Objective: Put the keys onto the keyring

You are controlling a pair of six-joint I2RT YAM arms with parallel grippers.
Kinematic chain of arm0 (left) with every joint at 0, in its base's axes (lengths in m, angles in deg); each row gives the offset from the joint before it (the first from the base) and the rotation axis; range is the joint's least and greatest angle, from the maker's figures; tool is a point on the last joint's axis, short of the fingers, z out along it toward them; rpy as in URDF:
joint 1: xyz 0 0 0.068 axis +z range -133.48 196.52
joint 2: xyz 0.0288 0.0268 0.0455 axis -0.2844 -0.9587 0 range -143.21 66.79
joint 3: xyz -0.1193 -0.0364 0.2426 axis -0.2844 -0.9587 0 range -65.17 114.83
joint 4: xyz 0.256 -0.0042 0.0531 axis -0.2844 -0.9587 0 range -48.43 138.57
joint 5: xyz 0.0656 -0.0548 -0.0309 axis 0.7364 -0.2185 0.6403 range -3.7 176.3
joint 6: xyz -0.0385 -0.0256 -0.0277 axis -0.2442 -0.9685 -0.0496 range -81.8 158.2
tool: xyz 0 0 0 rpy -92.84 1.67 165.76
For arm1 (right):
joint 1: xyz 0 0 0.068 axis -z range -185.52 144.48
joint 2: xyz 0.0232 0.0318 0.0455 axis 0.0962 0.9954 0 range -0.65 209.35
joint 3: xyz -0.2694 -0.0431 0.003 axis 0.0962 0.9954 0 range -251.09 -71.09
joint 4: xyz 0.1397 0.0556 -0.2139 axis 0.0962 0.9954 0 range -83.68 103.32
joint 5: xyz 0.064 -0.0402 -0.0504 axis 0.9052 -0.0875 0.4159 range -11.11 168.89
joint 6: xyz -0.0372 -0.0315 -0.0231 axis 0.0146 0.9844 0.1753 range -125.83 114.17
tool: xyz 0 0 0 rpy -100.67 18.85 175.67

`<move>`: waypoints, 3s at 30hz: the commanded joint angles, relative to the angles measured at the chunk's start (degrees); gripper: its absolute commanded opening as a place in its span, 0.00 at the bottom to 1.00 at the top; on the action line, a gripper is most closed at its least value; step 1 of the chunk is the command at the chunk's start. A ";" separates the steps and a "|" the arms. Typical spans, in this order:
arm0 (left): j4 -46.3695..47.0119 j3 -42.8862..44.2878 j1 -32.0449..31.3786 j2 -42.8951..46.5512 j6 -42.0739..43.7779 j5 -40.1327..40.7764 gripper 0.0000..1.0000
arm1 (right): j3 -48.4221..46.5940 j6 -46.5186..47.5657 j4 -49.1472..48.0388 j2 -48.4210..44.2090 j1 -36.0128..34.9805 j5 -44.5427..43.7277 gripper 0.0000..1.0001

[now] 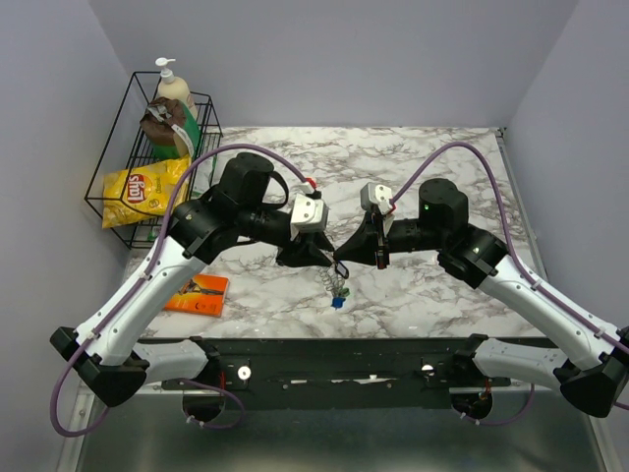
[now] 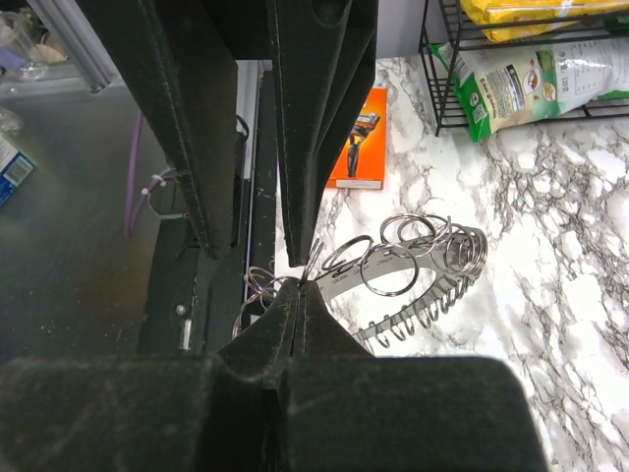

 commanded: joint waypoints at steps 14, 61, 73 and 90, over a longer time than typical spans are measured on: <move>0.57 0.85 -0.29 -1.03 3.57 2.56 0.41 | -1.55 0.82 -0.33 -0.85 -0.33 0.45 0.00; 58.84 -31.41 -0.20 18.04 -25.60 14.52 0.00 | 1.00 -0.76 -4.20 -4.72 -0.33 -8.25 0.39; 64.02 -32.37 -0.29 18.39 -28.50 15.31 0.00 | 1.62 0.03 -4.29 -4.71 -0.33 -8.87 0.01; 82.29 -39.67 -0.20 18.83 -39.05 20.14 0.00 | 1.97 0.56 -4.29 -5.50 -0.33 -7.11 0.00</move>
